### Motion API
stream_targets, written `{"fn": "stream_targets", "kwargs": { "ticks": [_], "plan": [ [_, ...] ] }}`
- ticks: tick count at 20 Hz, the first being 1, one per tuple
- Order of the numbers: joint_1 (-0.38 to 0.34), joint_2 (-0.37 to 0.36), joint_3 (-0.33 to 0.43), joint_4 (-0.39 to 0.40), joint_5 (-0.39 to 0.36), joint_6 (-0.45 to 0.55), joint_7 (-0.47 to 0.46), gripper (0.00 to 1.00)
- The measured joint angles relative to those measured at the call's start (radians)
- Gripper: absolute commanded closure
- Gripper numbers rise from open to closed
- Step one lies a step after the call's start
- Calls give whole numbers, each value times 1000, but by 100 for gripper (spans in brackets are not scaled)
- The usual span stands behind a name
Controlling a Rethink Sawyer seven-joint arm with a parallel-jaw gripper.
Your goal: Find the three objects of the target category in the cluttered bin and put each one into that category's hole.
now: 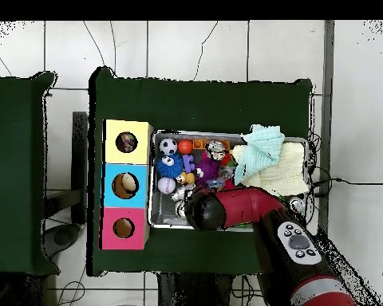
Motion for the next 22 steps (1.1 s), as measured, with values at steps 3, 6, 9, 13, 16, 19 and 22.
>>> {"fn": "stream_targets", "kwargs": {
  "ticks": [3,6,9,13,16,19,22],
  "plan": [
    [9,1,-25,-8,-43,-67,0,0],
    [13,2,-36,-12,-56,-95,0,0],
    [19,7,-47,-17,-58,-117,0,0],
    [31,19,-59,-21,-58,-133,0,0],
    [35,36,-60,-28,-58,-140,0,0],
    [35,48,-60,-35,-58,-141,0,0],
    [32,59,-59,-45,-58,-140,0,0]
  ]
}}
